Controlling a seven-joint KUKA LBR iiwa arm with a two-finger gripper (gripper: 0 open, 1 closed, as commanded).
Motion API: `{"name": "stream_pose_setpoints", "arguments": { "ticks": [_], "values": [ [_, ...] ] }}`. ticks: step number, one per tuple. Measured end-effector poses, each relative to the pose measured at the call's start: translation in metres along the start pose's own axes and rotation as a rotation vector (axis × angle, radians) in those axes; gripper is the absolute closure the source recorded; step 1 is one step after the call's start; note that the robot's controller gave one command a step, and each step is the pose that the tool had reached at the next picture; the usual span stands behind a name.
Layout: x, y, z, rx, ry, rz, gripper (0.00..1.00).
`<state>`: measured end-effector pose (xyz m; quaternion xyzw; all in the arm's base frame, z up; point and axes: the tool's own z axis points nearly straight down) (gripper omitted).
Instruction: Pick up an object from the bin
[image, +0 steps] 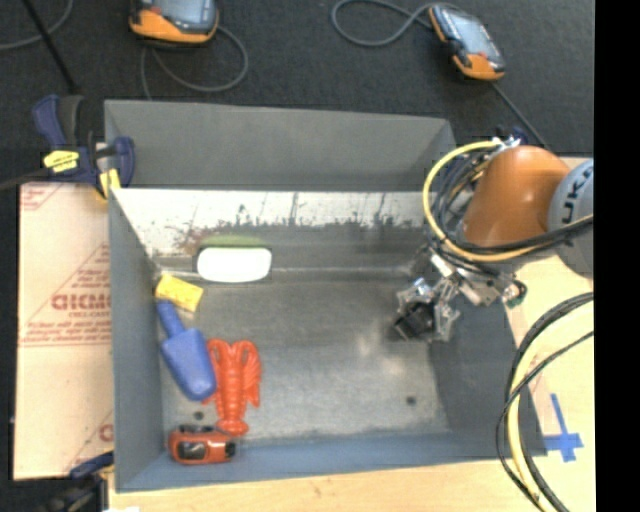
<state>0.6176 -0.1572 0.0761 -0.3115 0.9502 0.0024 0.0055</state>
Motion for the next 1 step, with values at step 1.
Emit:
{"name": "stream_pose_setpoints", "arguments": {
  "ticks": [1],
  "values": [
    [0.0000, 0.0000, 0.0000, 0.000, 0.000, 0.000, 1.00]
  ]
}}
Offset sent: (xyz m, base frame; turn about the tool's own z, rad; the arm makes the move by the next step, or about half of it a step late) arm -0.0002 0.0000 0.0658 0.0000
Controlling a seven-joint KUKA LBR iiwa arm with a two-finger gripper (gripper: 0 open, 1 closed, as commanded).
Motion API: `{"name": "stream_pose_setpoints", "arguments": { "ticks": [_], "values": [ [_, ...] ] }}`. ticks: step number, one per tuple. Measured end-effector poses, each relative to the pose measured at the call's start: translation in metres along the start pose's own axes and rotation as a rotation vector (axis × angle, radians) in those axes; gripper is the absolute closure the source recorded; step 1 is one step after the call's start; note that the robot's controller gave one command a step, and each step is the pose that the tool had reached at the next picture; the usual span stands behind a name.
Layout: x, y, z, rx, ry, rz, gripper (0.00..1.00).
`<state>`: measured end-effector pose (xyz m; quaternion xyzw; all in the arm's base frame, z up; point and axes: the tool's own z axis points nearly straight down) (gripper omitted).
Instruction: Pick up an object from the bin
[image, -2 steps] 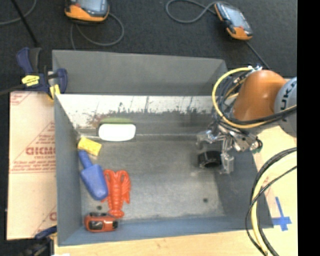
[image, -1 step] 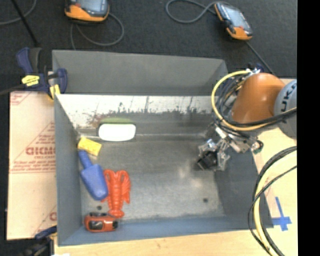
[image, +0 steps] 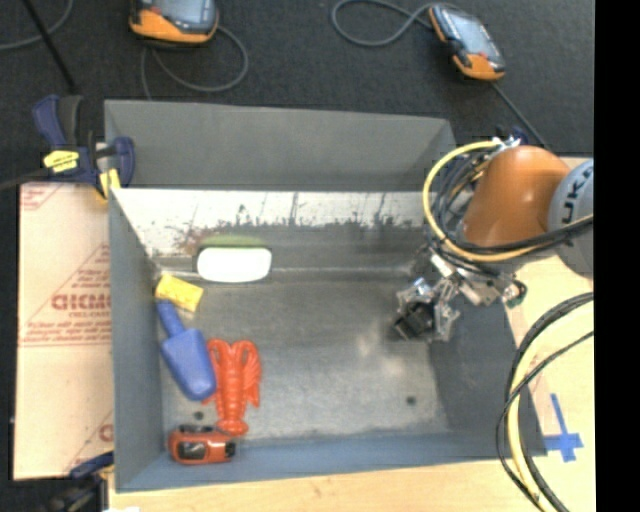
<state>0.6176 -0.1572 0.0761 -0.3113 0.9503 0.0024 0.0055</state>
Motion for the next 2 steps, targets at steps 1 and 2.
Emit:
{"name": "stream_pose_setpoints", "arguments": {
  "ticks": [1, 2],
  "values": [
    [0.001, 0.001, -0.004, -0.001, 0.001, -0.001, 1.00],
    [0.003, 0.002, -0.024, -0.004, 0.011, -0.003, 1.00]
  ]
}}
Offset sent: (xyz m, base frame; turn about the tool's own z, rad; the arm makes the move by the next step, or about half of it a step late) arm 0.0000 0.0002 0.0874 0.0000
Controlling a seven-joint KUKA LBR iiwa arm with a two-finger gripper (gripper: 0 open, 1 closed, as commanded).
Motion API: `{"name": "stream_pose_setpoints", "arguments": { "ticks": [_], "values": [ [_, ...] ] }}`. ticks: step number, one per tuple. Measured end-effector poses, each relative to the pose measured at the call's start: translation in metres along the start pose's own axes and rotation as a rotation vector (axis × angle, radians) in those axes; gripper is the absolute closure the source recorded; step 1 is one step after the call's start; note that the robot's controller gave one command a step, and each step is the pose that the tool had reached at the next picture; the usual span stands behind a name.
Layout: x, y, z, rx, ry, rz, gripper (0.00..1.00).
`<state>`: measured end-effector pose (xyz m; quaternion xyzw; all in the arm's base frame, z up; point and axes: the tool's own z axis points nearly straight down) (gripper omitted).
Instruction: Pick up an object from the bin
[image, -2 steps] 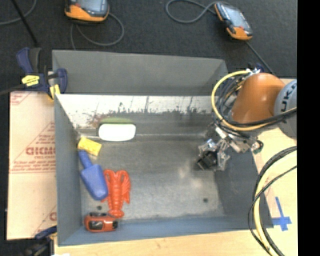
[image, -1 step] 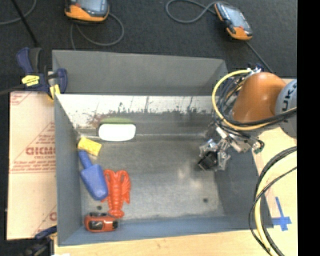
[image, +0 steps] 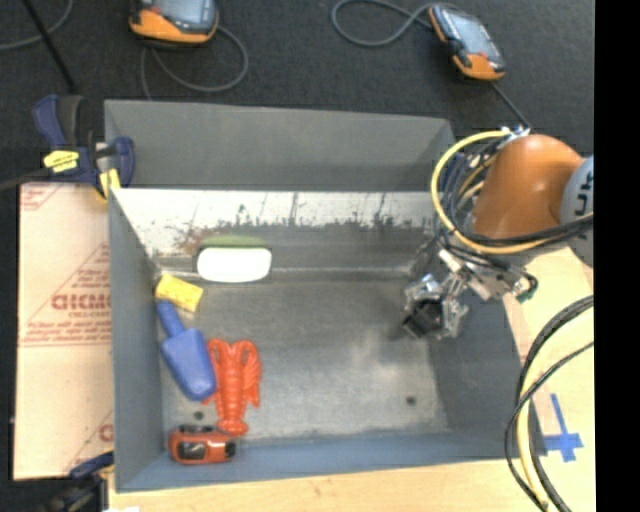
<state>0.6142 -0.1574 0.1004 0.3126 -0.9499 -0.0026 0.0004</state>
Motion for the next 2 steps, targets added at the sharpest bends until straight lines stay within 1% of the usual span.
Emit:
{"name": "stream_pose_setpoints", "arguments": {
  "ticks": [2],
  "values": [
    [0.000, -0.002, -0.044, 0.009, -0.003, 0.003, 1.00]
  ]
}}
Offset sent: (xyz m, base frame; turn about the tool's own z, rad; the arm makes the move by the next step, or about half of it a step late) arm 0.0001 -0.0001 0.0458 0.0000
